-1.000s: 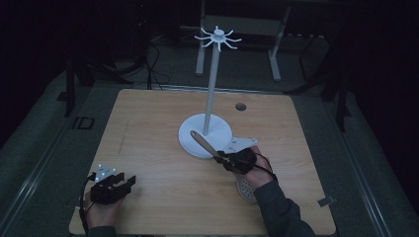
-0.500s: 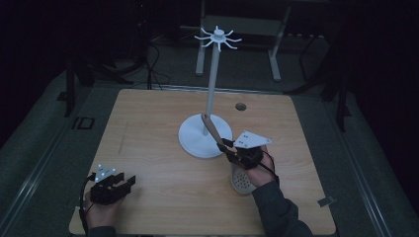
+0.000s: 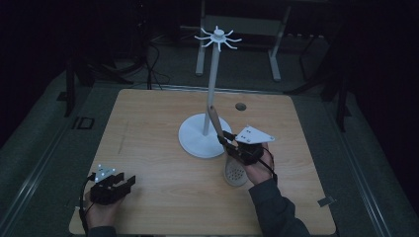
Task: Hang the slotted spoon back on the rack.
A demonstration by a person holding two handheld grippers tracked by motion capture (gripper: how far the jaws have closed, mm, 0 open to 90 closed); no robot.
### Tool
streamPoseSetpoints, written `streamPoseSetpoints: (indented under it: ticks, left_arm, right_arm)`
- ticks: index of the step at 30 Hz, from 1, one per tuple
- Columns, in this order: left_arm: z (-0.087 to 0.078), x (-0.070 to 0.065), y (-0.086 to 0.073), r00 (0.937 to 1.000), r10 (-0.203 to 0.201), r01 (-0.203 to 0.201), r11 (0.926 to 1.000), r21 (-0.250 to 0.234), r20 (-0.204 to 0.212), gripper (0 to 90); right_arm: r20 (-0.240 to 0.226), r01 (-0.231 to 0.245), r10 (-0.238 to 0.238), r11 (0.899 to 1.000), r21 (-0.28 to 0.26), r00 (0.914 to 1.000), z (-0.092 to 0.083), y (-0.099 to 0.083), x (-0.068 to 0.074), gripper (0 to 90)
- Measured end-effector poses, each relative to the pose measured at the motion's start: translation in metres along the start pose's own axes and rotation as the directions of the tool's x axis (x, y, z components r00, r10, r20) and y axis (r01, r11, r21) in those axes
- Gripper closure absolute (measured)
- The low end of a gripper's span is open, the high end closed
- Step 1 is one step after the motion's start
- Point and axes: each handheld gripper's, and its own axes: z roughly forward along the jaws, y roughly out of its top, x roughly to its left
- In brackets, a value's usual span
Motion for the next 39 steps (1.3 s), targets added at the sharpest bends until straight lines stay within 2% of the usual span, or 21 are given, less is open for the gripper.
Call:
streamPoseSetpoints:
  ticks: [21,29,39]
  left_arm:
    - [0.0,0.0,0.0,1.0,-0.005,0.005,1.0,-0.002,-0.005,50.2]
    - [-0.001,0.001,0.0,1.0,-0.004,0.004,1.0,-0.002,-0.006,50.2]
    - [-0.001,0.001,0.0,1.0,-0.007,0.007,1.0,-0.005,-0.007,50.2]
  right_arm:
    - [0.026,-0.051,0.052,0.997,-0.053,0.9983,0.006,0.014,-0.001,75.6]
    - [0.041,-0.075,0.079,0.994,-0.078,0.9961,0.006,0.019,-0.001,75.6]
    - [0.052,-0.104,0.111,0.987,-0.119,0.9925,0.001,0.029,-0.009,75.6]
